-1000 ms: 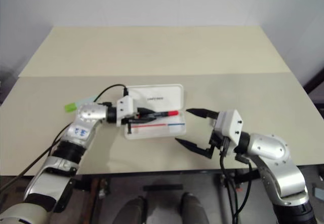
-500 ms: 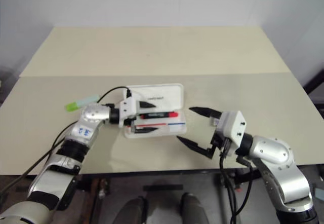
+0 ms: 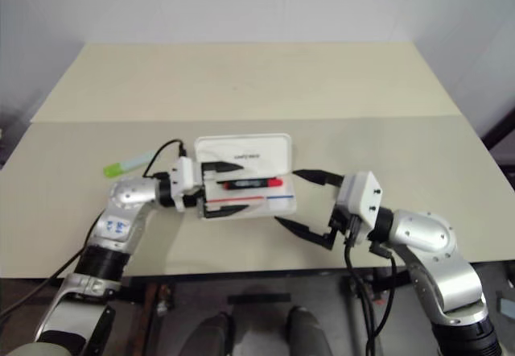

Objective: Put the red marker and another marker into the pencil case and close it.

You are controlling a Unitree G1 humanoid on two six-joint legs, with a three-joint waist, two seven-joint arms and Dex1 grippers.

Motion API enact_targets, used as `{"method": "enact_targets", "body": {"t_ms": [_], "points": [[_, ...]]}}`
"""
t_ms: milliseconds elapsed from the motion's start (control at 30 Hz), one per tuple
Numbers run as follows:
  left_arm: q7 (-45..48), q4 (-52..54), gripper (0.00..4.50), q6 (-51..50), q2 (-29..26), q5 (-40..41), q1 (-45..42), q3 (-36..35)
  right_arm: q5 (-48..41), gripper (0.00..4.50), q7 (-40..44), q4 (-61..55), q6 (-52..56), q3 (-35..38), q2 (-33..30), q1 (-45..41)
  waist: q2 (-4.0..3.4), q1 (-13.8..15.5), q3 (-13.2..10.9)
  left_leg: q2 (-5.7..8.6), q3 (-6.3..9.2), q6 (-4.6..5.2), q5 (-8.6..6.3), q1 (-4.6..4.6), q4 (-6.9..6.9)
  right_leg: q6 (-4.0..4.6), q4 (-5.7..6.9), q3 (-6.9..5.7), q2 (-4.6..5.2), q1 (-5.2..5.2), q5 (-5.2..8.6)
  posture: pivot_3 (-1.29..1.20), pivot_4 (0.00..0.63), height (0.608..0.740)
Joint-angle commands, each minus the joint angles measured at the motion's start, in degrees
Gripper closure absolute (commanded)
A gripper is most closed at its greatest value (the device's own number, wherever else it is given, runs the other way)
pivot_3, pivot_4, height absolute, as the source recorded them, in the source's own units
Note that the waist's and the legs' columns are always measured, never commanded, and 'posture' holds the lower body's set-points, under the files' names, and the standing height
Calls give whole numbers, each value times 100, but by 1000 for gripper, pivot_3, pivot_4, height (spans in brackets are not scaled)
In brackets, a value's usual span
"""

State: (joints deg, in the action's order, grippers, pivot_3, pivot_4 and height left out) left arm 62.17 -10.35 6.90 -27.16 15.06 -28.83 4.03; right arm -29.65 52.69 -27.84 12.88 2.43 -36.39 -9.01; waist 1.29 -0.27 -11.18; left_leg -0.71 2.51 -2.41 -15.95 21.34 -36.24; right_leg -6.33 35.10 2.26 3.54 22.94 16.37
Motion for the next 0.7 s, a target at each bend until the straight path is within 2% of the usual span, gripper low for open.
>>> {"method": "enact_targets", "body": {"t_ms": [33,200,367,500,600,700], "points": [[-118,780,50,-153,-346,405,586,-586,-87,0,146,85,-92,-87,68,-200,0,-31,0,0,-3,0,0,-1,1,0,2,1,0,0,0,0,150,740],[-435,1466,50,-524,-821,666,1511,-1321,-85,0,369,344,-143,-214,133,-388,-1,-57,-1,-10,3,0,0,-9,9,14,11,-7,0,1,8,0,150,740],[-789,1411,50,-506,-1101,627,2002,-2005,-55,0,526,574,-197,-338,236,-599,-1,6,-1,-7,2,-1,0,-10,4,16,13,-7,5,-1,9,0,150,740],[-982,956,50,-325,-1299,409,2067,-2263,-25,0,614,694,-222,-392,293,-719,-1,19,-1,-8,6,-1,0,-10,6,19,12,-11,7,0,10,0,150,740],[-1186,145,50,-184,-1550,198,1923,-2464,-13,0,673,775,-236,-420,312,-811,-1,6,-1,-6,3,-2,0,-11,10,20,11,-10,8,1,11,0,150,740],[-1048,-766,50,-7,-1810,37,1535,-2321,-15,0,673,749,-228,-399,299,-798,0,1,-1,-8,0,-2,0,-10,16,24,15,-12,5,9,13,0,150,740]]}}
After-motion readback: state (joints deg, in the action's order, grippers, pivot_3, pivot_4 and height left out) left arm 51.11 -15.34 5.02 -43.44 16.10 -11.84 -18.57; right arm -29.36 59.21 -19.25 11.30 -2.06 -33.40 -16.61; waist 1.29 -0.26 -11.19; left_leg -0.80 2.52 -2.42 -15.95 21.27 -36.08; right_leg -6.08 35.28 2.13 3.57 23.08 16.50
